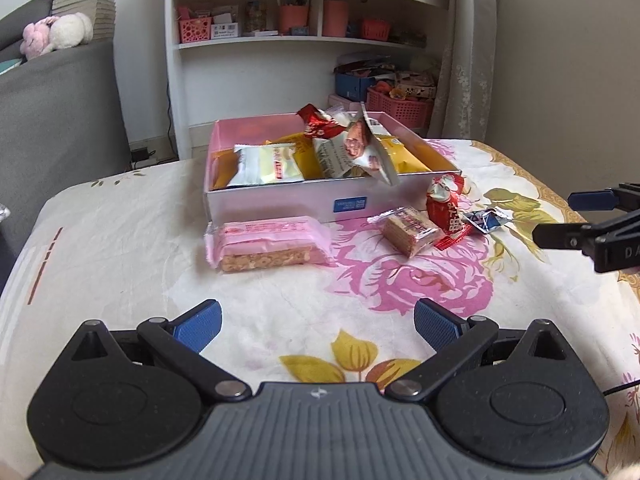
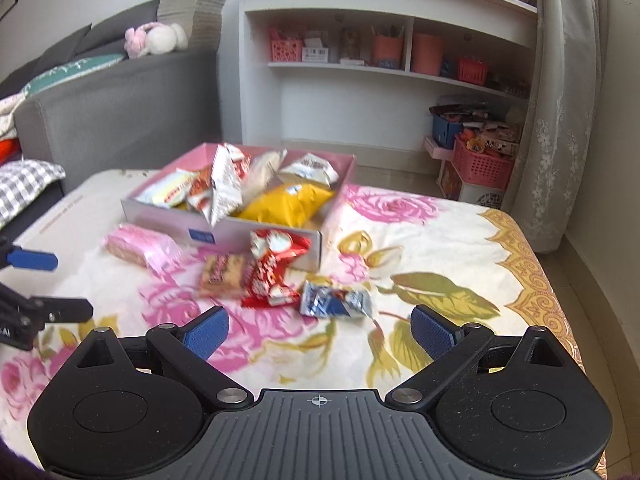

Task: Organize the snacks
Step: 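Move both tools back toward the remaining loose snacks, then grasp square biscuit packet with left tool while right tool grasps blue-and-white candy, then lift both packets and carry them over the pink box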

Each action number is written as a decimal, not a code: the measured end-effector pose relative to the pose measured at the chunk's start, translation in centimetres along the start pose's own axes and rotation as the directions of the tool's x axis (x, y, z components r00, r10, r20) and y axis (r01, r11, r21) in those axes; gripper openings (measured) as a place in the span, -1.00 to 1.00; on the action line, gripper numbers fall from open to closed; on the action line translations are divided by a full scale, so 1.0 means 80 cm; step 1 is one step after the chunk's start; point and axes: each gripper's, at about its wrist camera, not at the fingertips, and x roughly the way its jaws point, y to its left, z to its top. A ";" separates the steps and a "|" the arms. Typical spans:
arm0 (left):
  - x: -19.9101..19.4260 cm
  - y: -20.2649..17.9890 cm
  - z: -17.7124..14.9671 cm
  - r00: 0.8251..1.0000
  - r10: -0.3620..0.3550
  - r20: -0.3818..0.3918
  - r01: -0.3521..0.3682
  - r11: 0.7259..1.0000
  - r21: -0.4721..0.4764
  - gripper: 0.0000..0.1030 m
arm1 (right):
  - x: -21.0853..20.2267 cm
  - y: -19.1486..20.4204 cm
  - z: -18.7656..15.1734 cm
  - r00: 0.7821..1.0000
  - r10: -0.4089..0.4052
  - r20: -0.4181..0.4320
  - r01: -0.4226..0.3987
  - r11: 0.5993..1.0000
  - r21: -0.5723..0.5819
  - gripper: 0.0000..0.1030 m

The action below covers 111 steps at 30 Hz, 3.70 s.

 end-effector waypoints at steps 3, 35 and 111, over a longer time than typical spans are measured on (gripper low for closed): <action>0.011 -0.013 0.005 1.000 -0.015 0.001 0.015 1.000 0.008 0.99 | 0.010 -0.006 -0.010 1.000 -0.015 -0.013 0.015 1.000 -0.027 0.92; 0.098 -0.060 0.055 0.999 -0.040 -0.014 0.037 0.978 -0.203 -0.24 | 0.101 -0.030 0.002 0.995 -0.017 -0.103 0.032 0.989 0.142 0.66; 0.090 -0.059 0.055 0.996 -0.013 -0.092 0.008 0.999 -0.050 -0.38 | 0.127 -0.067 0.031 0.993 -0.087 -0.085 0.112 0.924 0.364 -0.62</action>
